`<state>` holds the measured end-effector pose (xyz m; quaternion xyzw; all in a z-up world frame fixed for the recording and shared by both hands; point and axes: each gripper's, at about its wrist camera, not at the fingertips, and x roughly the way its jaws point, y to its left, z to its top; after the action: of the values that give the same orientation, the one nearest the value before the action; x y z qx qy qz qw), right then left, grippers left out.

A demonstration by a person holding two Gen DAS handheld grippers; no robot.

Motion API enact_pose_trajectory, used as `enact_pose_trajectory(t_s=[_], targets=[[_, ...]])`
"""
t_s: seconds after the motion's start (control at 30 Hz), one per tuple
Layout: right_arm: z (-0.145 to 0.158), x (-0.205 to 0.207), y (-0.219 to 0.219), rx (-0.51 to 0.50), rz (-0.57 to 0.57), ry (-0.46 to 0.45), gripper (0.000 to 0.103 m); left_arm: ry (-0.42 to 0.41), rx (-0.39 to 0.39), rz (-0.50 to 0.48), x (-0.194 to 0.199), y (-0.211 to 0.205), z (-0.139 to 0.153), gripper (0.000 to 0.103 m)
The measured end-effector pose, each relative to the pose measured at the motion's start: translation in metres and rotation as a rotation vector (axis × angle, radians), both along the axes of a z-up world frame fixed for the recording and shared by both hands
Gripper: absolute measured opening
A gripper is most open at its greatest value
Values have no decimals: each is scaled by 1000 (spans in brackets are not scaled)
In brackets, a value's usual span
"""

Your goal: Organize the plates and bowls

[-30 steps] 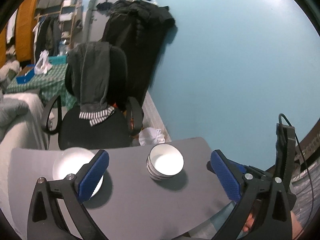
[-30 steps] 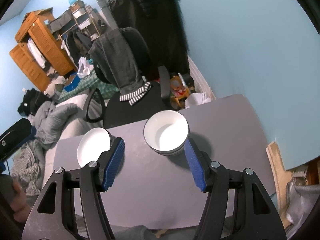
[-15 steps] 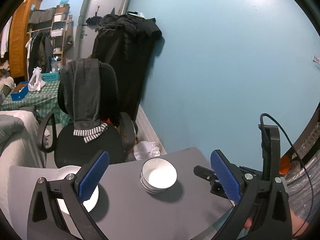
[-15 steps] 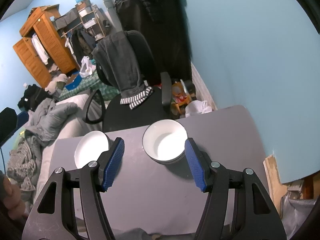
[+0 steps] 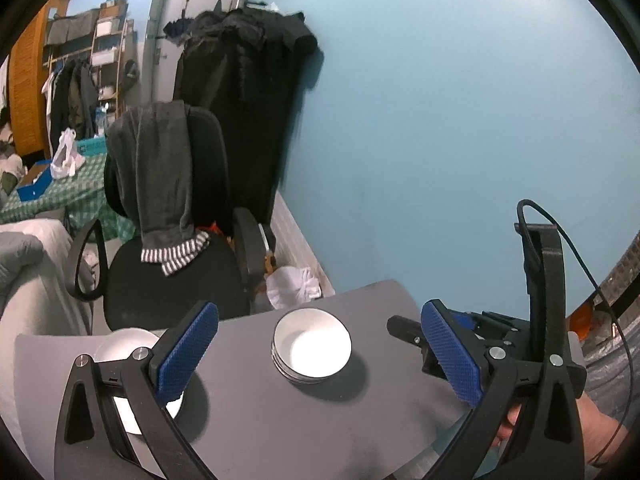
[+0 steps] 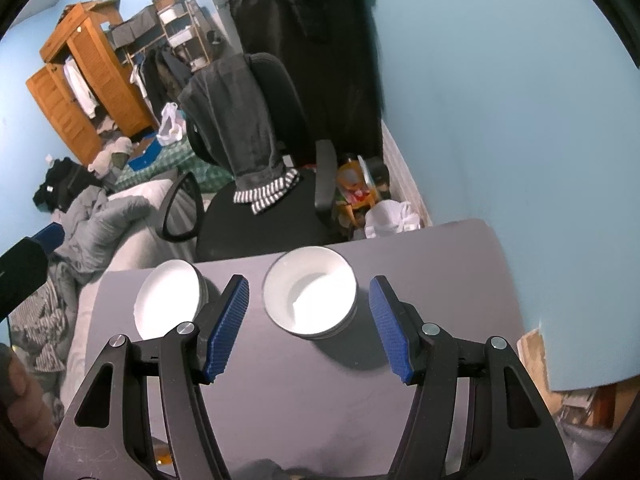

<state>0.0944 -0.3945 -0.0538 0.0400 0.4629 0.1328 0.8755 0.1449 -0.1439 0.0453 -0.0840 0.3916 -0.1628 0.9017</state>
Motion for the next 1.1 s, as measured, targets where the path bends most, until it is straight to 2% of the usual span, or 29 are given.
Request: enact_pose_trajectory(t_s=[0.17,0.27,0.33,0.47,0.73,0.77,0.83,0.87,0.9,1.03,1.1], targets=[[-12,20,-14,2,14,47,61,135,33,31,21,-9,-25,102],[-21,33,-20,-6,33,83,61,204,7,84,37,-4,-39,102],[-29,43,-23,-7,44,111,61,226,1,112,46,-2,-45,102],[-43,55,-28,-19,68,147,62,250,53,134,64,-4,-59,102],[-73,79,-31,-75,168,223,63,337,103,157,89,-6,-91,102],[-76,81,-31,-73,176,233,63,346,110,156,91,-7,-95,102],[-86,88,-31,-60,198,268,72,387,128,145,100,-12,-109,102],[-89,91,-31,-52,208,285,81,403,129,143,103,-13,-114,102],[-93,93,-30,-47,219,301,84,420,126,143,106,-14,-120,102],[-106,102,-30,-41,236,337,86,485,94,135,115,-16,-142,102],[-115,106,-30,-43,236,358,86,499,102,137,119,-17,-149,102]])
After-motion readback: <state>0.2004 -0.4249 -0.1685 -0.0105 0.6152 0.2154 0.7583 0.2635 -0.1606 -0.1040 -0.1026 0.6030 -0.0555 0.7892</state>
